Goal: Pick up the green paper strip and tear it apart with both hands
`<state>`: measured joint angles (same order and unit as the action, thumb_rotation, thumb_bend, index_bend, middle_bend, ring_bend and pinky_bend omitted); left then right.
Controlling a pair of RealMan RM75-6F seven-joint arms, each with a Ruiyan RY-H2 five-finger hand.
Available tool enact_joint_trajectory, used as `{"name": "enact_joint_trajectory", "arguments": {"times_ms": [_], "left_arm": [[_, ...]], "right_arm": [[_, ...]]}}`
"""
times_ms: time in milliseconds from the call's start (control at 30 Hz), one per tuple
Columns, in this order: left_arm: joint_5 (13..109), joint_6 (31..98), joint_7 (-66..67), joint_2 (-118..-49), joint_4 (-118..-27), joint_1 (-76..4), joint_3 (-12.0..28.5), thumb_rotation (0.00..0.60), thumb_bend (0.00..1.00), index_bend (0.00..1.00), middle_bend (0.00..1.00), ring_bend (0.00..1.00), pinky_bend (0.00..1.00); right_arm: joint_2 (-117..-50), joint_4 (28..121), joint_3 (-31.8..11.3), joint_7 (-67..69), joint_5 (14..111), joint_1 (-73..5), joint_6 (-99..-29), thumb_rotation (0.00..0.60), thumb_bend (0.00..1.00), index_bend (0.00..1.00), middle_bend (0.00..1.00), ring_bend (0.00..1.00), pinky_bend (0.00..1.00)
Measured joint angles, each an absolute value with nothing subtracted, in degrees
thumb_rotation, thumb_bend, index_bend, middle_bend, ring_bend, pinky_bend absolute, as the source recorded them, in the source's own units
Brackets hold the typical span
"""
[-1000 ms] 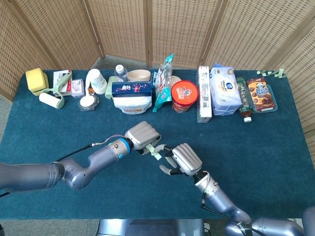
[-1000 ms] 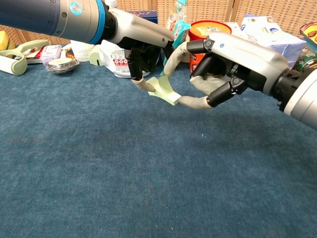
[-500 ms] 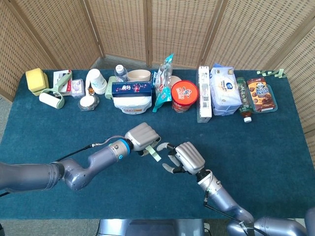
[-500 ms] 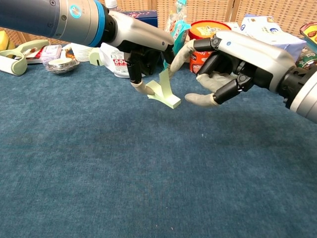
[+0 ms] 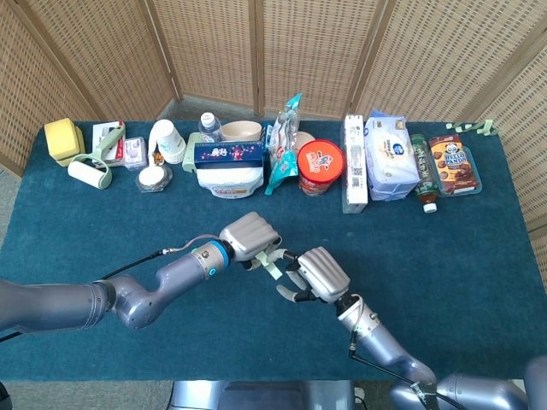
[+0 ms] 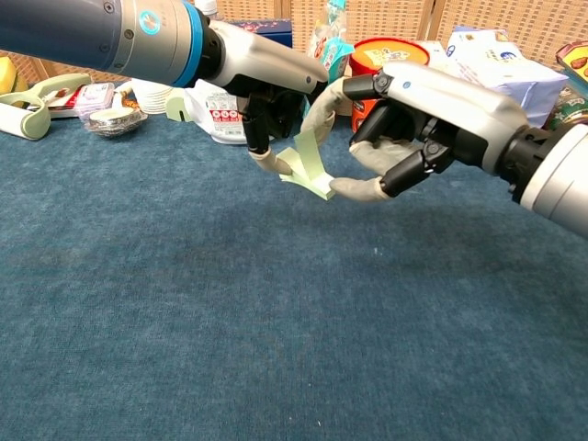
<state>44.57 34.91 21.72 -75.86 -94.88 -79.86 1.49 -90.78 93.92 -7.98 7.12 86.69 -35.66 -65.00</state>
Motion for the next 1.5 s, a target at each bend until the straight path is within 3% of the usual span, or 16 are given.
{"name": "enact_joint_trajectory", "arguments": {"times_ms": [667,1133,1500], "left_arm": [[45.74,34.79,20.71,-75.37,-95.23,-79.32,1.88,0.6,0.46,0.62,1.0,1.0,1.0],[46.04,34.83,20.86,-74.78,-96.07,-79.39,1.9,0.6,0.46,0.62,1.0,1.0,1.0],[45.85,34.96,21.41,-74.39,-97.03,-79.63,1.57,0.6,0.46,0.62,1.0,1.0,1.0]], "right_arm": [[-91.11,93.68,-7.51,6.68,86.58,-35.8,-65.03,0.6,0.32,0.35,0.93,0.92,1.0],[-90.88,93.46,-7.13,6.99,86.7,-35.57,-65.24,0.6,0.32,0.41,0.93,0.92,1.0],[-91.28,92.88,-7.68,7.67,86.74,-35.72,-65.75,0.6,0.41,0.47,0.94,0.93,1.0]]}}
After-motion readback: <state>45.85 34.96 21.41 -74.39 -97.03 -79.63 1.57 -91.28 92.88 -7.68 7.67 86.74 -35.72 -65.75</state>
